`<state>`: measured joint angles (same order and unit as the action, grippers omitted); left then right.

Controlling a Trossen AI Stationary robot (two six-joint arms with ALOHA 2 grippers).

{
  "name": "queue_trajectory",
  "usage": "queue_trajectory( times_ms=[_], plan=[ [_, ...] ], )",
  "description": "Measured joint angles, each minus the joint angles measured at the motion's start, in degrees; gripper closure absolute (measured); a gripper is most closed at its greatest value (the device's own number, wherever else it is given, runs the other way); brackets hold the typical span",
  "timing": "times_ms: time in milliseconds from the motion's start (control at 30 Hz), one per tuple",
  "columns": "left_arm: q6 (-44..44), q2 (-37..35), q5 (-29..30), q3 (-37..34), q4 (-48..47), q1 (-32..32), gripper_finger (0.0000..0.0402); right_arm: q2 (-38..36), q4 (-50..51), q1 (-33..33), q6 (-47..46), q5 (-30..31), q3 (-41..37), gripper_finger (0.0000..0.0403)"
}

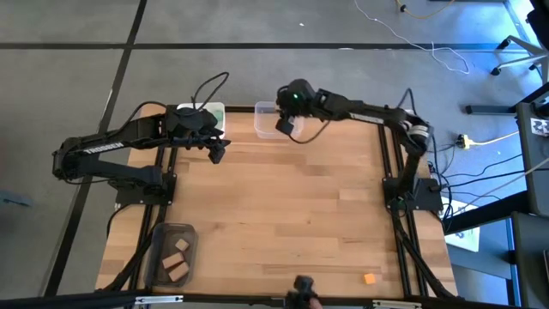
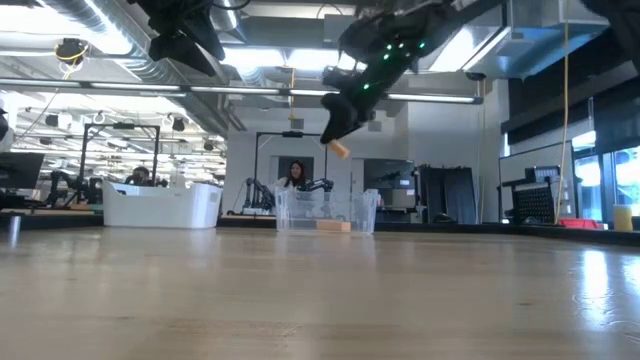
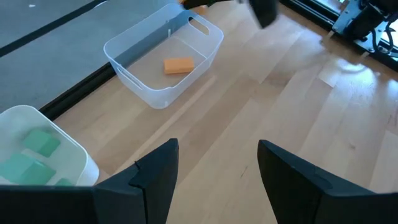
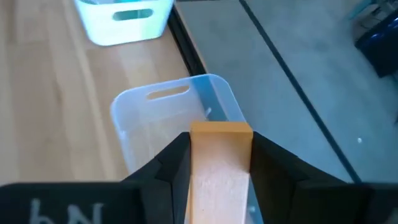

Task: Sort & place blocks by color
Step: Put the top orange block into the transparent bin, then put the orange block into the transparent bin

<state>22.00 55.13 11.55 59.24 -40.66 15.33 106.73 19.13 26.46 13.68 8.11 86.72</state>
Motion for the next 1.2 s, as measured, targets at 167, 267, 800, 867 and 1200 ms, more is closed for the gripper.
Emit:
queue_trajectory(
  times_ms=[167,267,800,867,1200],
  plan=[
    [0.0,0.0,0.2,0.0,0.0,0.0,0.0192,6.0,1.6,3.6,-0.2,-1.6,6.1,0.0271],
    [0.1,0.0,1.1,0.0,0.0,0.0,0.0192,9.0,5.9,5.2,-1.6,-4.3,9.3,0.0271],
    [0.3,0.0,1.3,0.0,0.2,0.0,0.0192,16.8,12.2,6.7,-2.9,-6.8,10.4,0.0271],
    [0.4,0.0,1.3,0.0,0.2,0.0,0.0192,17.1,12.6,6.7,-2.9,-6.9,10.4,0.0271],
    [0.4,0.0,1.2,0.0,0.2,0.0,0.0192,17.4,14.4,6.8,-4.5,-5.1,10.4,0.0199]
  ],
)
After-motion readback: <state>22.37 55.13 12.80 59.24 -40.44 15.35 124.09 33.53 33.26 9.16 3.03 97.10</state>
